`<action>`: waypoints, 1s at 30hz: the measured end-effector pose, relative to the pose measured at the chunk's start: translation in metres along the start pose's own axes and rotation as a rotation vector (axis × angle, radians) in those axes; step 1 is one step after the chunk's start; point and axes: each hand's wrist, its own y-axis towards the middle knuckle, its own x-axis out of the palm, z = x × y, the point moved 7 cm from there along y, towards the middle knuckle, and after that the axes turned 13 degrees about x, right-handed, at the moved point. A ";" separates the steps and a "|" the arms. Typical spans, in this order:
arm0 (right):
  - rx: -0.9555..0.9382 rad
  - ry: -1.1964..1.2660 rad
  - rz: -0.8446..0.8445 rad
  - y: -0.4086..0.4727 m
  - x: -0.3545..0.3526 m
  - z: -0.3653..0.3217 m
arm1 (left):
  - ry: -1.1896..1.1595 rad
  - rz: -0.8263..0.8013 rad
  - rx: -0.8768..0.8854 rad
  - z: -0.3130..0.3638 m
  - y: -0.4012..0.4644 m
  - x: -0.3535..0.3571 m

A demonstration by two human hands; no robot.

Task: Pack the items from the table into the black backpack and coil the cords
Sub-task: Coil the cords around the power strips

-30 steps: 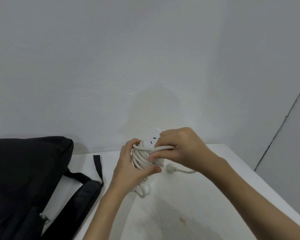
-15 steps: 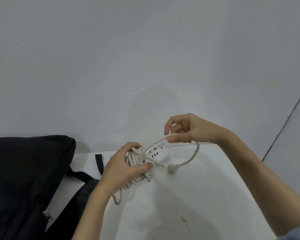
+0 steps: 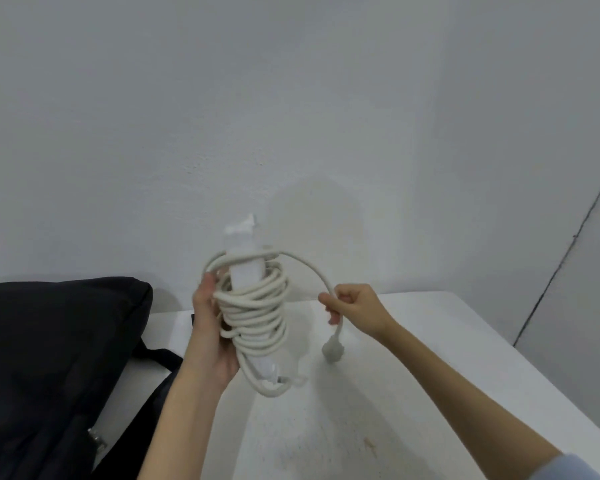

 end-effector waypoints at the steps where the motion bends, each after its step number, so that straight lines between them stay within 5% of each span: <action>1: 0.024 0.030 -0.038 -0.001 0.004 0.007 | -0.031 0.020 0.016 0.000 0.003 -0.006; 8: -0.125 -0.307 0.083 -0.027 0.005 -0.018 | 0.019 0.282 -0.036 -0.019 0.018 -0.063; 13: -0.080 -0.624 -0.214 -0.060 0.032 -0.037 | -0.231 0.412 -0.250 -0.044 0.009 -0.072; 15: -0.154 -0.803 -0.175 -0.070 0.036 -0.041 | -0.139 0.448 -0.212 -0.043 0.009 -0.073; 18: -0.489 -0.979 0.115 -0.085 0.032 -0.070 | 0.289 0.527 0.051 -0.026 0.008 -0.076; 20: -0.754 -1.003 0.335 -0.095 0.021 -0.091 | 0.585 0.465 0.195 -0.015 0.003 -0.060; 23: -0.992 -1.052 0.426 -0.110 0.020 -0.112 | 0.881 0.269 0.238 -0.018 -0.001 -0.035; 27: -1.126 -0.985 0.339 -0.129 0.029 -0.131 | 0.943 -0.004 0.203 -0.036 0.007 -0.019; 30: -1.107 -0.835 0.097 -0.133 0.037 -0.137 | 1.034 -0.105 0.168 -0.039 0.004 -0.007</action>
